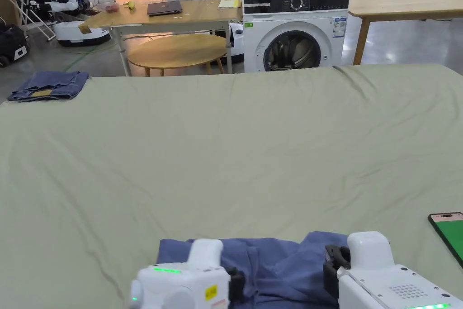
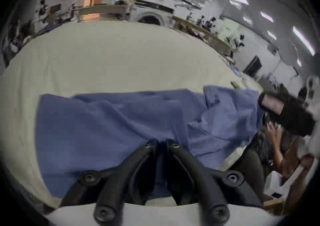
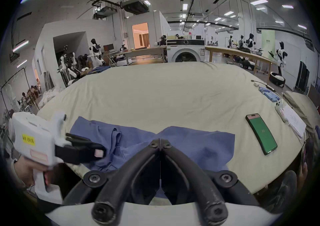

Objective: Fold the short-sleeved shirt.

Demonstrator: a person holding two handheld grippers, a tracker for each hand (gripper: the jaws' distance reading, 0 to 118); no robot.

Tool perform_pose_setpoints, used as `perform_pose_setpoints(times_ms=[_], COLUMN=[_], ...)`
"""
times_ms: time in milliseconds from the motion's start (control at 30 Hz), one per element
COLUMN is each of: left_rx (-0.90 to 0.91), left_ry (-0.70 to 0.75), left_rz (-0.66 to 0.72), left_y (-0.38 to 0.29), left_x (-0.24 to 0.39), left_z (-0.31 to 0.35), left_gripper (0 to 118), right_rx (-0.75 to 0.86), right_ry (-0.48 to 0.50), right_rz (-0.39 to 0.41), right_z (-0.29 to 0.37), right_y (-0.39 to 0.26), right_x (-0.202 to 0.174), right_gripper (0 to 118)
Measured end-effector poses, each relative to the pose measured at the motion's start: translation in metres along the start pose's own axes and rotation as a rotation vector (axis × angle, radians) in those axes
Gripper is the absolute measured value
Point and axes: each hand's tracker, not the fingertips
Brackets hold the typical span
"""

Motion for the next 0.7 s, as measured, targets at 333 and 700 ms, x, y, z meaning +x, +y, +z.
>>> perform_pose_setpoints(times_ms=[333,700], left_rx=[0.219,0.304], left_ry=[0.073,-0.203], left_rz=[0.094,0.678], left_y=[0.008,-0.039], left_x=[-0.042,-0.173], left_z=[0.079,0.100], left_gripper=[4,118], right_rx=[0.001,-0.011], right_ry=[-0.005,0.046], right_rz=[0.028,0.080], right_z=[0.006,0.005], right_y=[0.004,0.014], right_x=[-0.004,-0.025], right_gripper=[0,0])
